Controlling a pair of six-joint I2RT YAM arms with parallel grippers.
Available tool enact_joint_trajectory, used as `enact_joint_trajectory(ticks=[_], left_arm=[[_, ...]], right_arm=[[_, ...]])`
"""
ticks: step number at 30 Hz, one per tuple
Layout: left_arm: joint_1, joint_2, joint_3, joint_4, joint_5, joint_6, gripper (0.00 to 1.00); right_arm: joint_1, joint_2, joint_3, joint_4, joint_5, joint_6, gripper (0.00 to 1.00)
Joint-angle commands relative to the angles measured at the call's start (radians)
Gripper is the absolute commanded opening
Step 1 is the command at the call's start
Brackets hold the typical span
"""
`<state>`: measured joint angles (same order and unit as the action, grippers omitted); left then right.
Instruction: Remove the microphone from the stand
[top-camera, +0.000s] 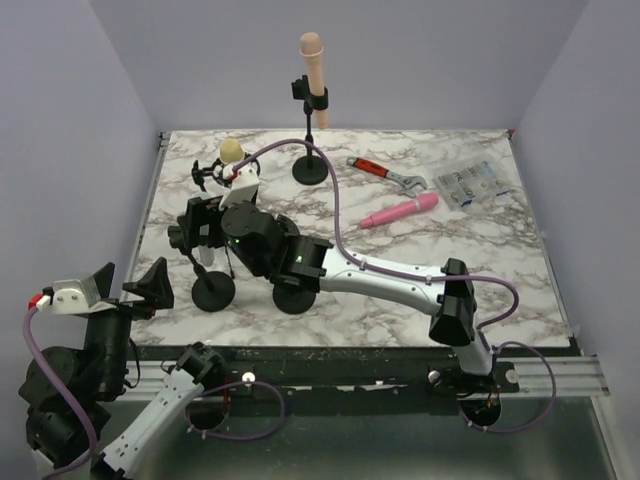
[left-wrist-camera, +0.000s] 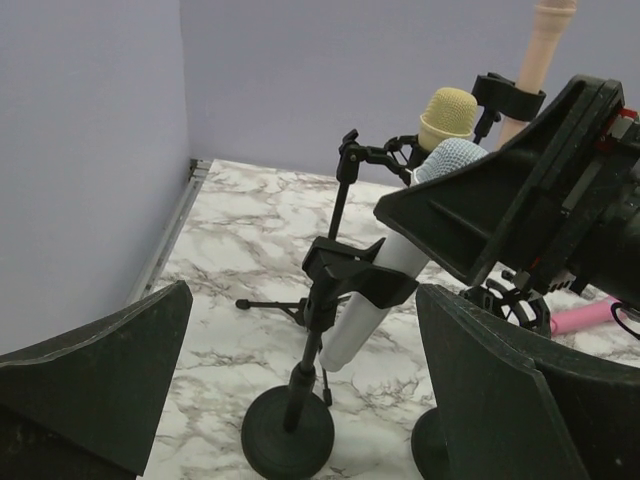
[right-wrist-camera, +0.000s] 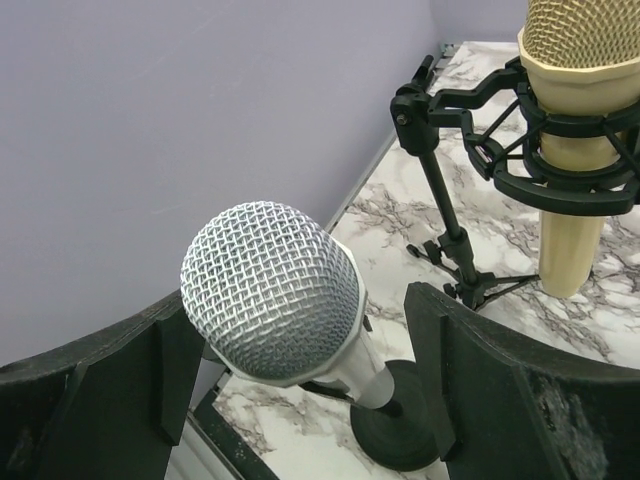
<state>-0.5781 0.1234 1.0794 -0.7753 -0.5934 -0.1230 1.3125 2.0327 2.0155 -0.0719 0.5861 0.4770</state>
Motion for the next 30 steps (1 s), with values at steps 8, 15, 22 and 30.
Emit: enact_joint_trajectory(ticks=[8, 15, 22, 30], left_arm=[[-0.003, 0.044, -0.067, -0.092, 0.04, -0.202, 0.99], [-0.003, 0.053, -0.052, -0.091, 0.038, -0.179, 0.99], [-0.002, 0.103, -0.05, -0.117, 0.084, -0.188, 0.99], [-0.003, 0.273, -0.011, -0.196, 0.107, -0.257, 0.99]], right_arm=[[0.01, 0.059, 0.038, 0.029, 0.019, -0.089, 0.63], [0.0, 0.031, -0.009, 0.054, -0.181, -0.187, 0.14], [-0.071, -0.009, -0.04, -0.007, -0.485, -0.183, 0.01], [-0.18, -0.043, -0.072, -0.057, -0.813, -0.174, 0.01]])
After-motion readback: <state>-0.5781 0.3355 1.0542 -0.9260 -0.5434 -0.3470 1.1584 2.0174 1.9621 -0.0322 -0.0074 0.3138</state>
